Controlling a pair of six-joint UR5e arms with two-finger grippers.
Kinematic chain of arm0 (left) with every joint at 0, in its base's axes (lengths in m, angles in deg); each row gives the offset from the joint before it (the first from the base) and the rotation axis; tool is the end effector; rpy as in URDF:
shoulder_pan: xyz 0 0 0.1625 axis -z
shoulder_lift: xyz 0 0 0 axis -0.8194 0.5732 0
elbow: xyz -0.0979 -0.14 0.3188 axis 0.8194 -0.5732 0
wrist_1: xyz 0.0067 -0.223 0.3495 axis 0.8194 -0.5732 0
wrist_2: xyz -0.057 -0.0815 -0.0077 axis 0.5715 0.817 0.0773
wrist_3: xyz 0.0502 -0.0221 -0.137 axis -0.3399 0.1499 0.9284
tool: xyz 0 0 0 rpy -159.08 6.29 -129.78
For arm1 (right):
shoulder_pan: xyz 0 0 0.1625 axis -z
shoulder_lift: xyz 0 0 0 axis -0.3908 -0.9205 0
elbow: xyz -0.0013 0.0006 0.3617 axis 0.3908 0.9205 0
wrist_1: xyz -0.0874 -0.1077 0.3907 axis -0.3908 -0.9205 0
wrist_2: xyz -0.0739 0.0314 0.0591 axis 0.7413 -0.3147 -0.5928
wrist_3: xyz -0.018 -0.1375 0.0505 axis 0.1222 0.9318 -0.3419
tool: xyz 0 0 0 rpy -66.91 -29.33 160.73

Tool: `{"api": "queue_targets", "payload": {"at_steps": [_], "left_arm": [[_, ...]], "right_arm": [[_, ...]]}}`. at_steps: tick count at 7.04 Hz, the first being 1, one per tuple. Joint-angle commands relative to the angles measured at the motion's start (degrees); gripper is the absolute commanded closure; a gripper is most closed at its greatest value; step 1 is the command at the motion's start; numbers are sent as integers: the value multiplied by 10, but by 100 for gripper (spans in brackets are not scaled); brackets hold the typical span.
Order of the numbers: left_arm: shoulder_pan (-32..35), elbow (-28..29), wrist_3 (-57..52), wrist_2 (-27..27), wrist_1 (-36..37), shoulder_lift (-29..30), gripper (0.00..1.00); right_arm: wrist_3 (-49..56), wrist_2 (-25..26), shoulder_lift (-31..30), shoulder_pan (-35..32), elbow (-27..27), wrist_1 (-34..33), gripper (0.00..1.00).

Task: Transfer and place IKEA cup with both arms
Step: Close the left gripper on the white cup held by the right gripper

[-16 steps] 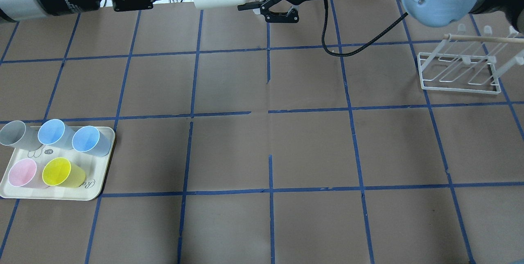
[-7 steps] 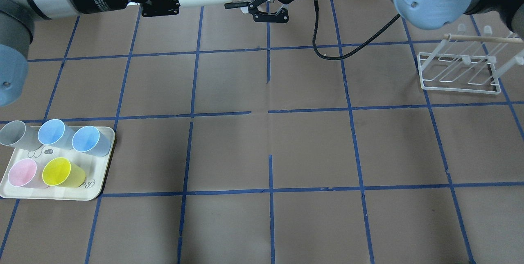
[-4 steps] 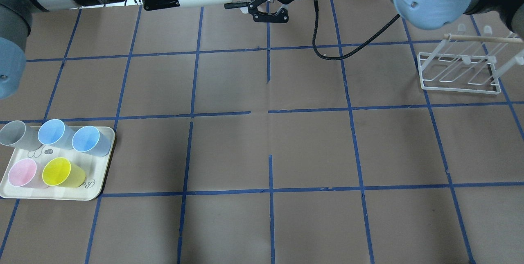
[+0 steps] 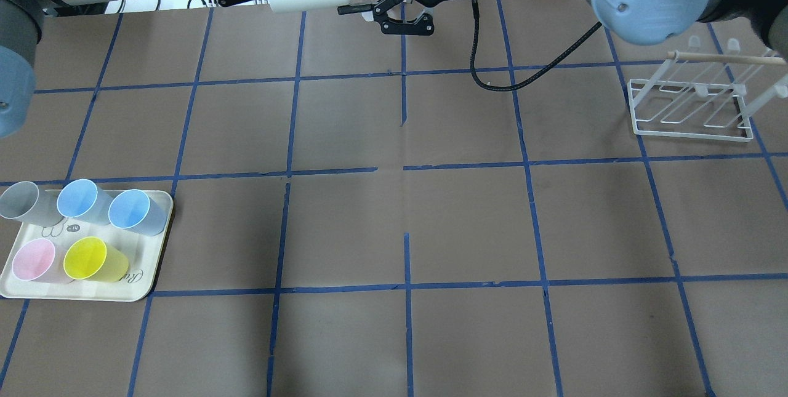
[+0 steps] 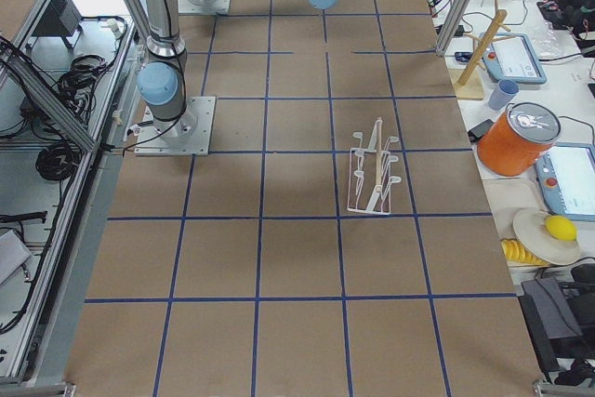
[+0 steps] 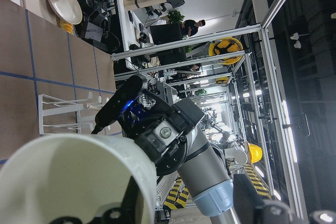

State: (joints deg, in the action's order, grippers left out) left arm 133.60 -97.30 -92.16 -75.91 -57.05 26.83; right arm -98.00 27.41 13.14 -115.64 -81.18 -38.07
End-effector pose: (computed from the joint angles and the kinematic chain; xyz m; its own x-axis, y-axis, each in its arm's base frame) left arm -0.1788 -0.5276 0.4630 -0.1595 0.1540 0.9751 -0.1789 0.9669 -0.1820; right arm 0.3062 -0.5486 0.4073 -0.0652 0.5793 -0.8125 -0.0266 0.8130 0.5817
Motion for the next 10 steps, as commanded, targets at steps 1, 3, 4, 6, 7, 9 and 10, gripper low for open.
{"api": "queue_targets", "payload": {"at_steps": [1,3,4,6,7,9,10], "left_arm": [[0,-1,-1,-4,11,1,79],[0,-2,-1,-13,12,0,88],[0,-2,-1,-13,12,0,88],[0,-3,-1,-13,12,-1,93],[0,-4,-1,-13,12,-1,96],[0,-8,-1,-13,12,-2,96],[0,-8,0,-13,12,-3,96]], "right_arm": [[-17,0,0,0,1,-3,63],[-16,0,0,0,1,-3,63],[-17,0,0,0,1,-3,63],[-17,0,0,0,1,-3,63],[-18,0,0,0,1,-3,43],[-16,0,0,1,1,-3,0],[-29,1,0,2,5,-3,0]]}}
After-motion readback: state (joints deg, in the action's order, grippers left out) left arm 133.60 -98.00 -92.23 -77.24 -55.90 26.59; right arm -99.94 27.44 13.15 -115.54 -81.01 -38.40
